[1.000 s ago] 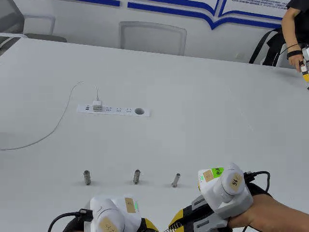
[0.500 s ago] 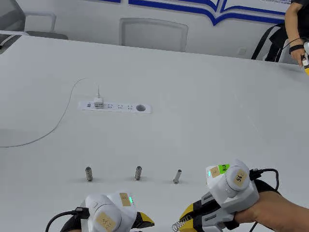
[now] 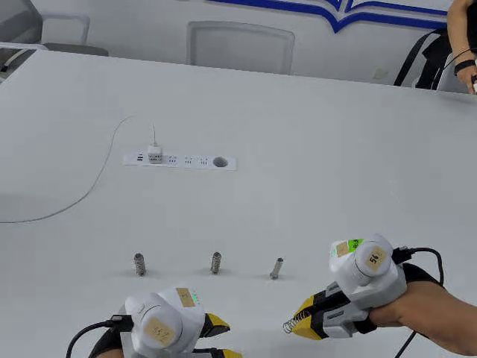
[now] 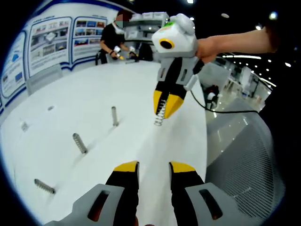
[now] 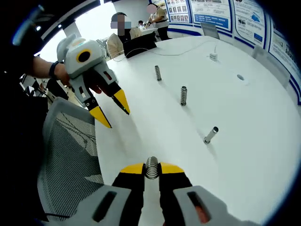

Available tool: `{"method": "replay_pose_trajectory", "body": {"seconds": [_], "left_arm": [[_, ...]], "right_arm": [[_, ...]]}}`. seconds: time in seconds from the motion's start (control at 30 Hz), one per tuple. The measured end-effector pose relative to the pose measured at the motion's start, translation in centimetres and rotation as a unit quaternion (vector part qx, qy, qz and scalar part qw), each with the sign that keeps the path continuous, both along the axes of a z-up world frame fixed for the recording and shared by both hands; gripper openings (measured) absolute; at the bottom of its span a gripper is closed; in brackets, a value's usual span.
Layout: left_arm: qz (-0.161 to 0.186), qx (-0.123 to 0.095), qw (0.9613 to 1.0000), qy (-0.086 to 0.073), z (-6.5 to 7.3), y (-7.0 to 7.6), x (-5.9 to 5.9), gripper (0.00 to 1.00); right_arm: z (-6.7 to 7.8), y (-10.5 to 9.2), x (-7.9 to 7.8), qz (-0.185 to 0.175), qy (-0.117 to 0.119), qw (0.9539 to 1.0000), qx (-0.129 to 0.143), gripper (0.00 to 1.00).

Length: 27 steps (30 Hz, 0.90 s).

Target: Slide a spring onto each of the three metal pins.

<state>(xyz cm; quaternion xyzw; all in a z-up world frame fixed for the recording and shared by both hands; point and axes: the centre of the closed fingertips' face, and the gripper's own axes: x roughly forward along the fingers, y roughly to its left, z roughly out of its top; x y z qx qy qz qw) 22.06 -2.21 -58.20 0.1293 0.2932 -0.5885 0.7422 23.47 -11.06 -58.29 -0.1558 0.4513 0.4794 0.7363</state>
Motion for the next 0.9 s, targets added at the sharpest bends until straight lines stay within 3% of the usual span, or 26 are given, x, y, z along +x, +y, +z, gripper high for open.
{"method": "replay_pose_trajectory", "body": {"seconds": [0.37, 0.9], "left_arm": [[0.031, 0.006, 0.9995, 0.003, -0.5, 0.2, 1.1, 0.35], [0.07, 0.013, 0.9975, 0.001, -0.8, 0.8, 2.7, 0.5]], "right_arm": [[0.1, -2.0, 2.9, -0.017, -0.012, 0.9996, -0.019, 0.12], [-0.1, -2.5, 6.5, -0.031, -0.022, 0.999, -0.025, 0.12]]}}
